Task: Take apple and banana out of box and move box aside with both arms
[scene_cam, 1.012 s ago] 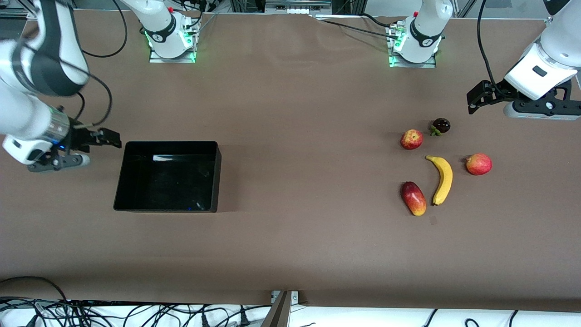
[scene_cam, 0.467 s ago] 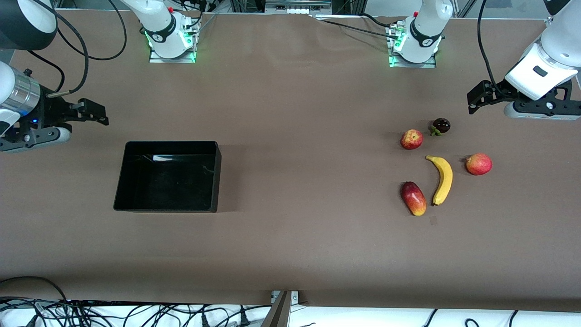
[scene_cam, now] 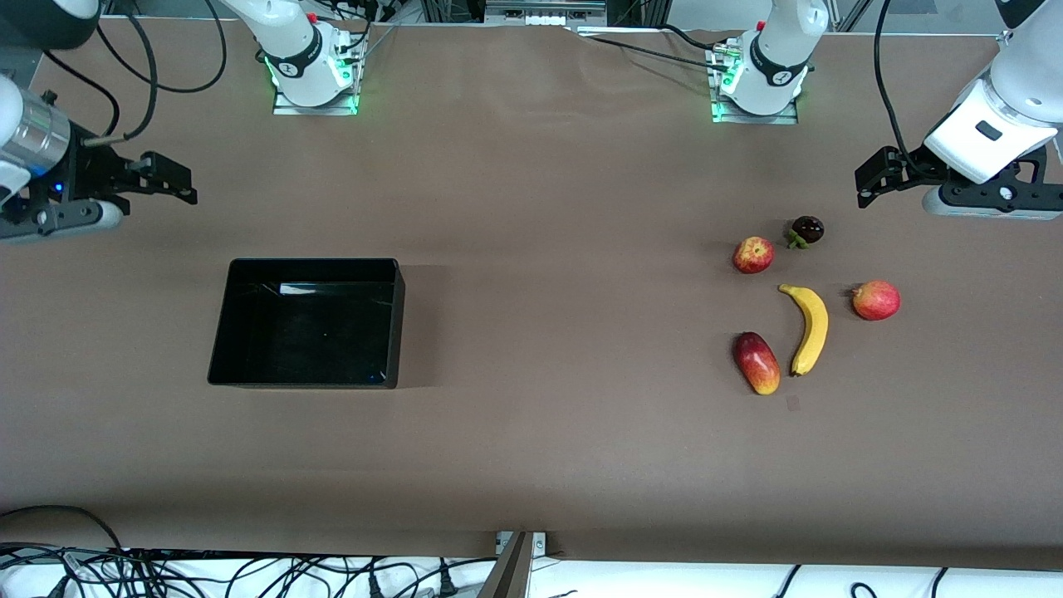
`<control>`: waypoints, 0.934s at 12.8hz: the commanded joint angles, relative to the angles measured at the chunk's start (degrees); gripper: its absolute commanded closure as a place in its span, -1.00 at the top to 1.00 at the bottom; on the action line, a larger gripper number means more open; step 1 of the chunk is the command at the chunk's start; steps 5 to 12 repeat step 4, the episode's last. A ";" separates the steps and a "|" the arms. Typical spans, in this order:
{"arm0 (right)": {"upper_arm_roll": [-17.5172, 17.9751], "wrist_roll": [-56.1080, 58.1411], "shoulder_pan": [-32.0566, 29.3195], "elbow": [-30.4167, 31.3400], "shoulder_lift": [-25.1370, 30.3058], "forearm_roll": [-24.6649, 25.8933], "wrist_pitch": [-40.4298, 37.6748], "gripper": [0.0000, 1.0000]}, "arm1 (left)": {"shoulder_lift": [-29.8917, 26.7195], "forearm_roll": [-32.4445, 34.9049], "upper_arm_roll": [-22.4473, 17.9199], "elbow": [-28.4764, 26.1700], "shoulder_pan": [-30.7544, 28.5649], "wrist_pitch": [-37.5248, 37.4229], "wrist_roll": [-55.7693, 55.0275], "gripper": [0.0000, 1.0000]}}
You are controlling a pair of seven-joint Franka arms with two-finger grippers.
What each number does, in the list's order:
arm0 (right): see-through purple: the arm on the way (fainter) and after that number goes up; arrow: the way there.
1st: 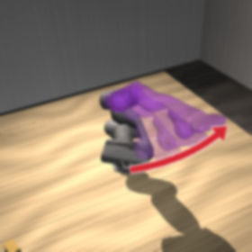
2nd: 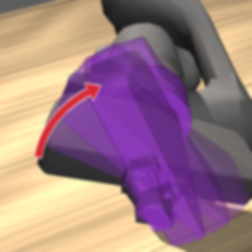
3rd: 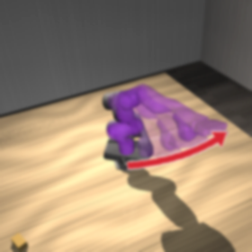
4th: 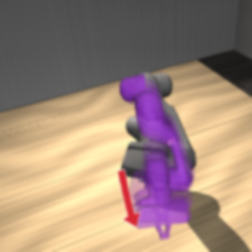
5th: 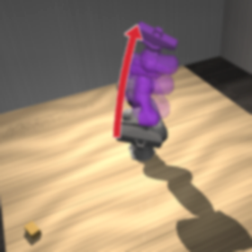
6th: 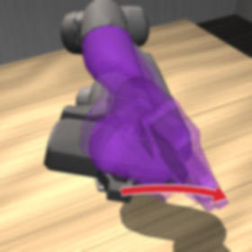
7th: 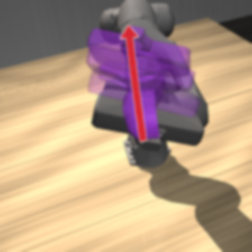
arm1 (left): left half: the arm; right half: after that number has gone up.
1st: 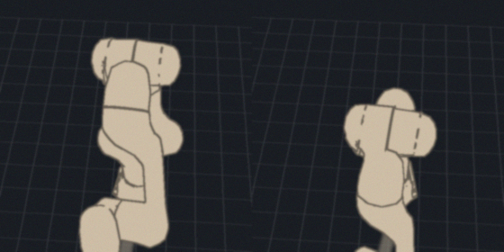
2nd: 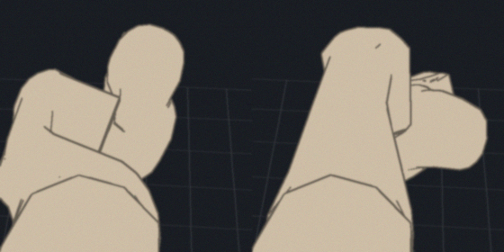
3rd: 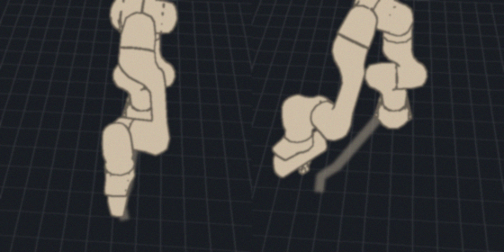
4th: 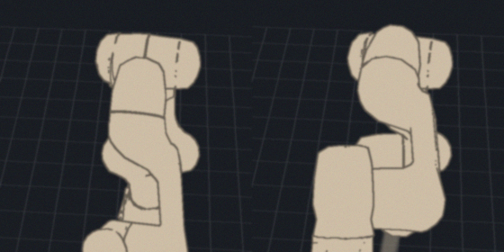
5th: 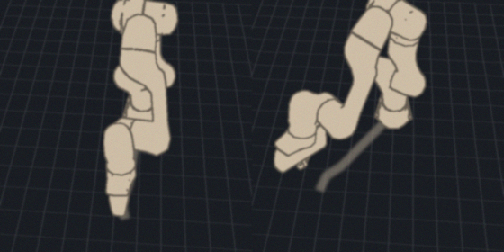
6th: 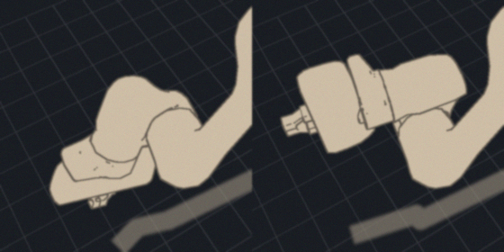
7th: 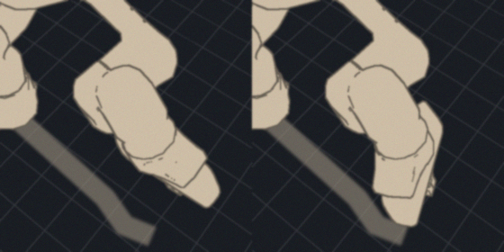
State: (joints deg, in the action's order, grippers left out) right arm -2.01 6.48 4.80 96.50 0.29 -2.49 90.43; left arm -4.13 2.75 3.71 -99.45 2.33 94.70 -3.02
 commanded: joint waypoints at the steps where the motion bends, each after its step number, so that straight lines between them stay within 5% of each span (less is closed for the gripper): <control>1: 1.92 -1.39 -0.05 2.03 2.70 0.20 2.29 1.00 | 0.08 -0.90 -0.19 1.19 -0.13 -1.27 1.09 1.00; 12: 2.01 -1.39 -0.05 1.49 2.35 0.11 2.21 1.00 | 0.08 -0.90 -0.19 1.19 -0.13 -1.27 1.09 1.00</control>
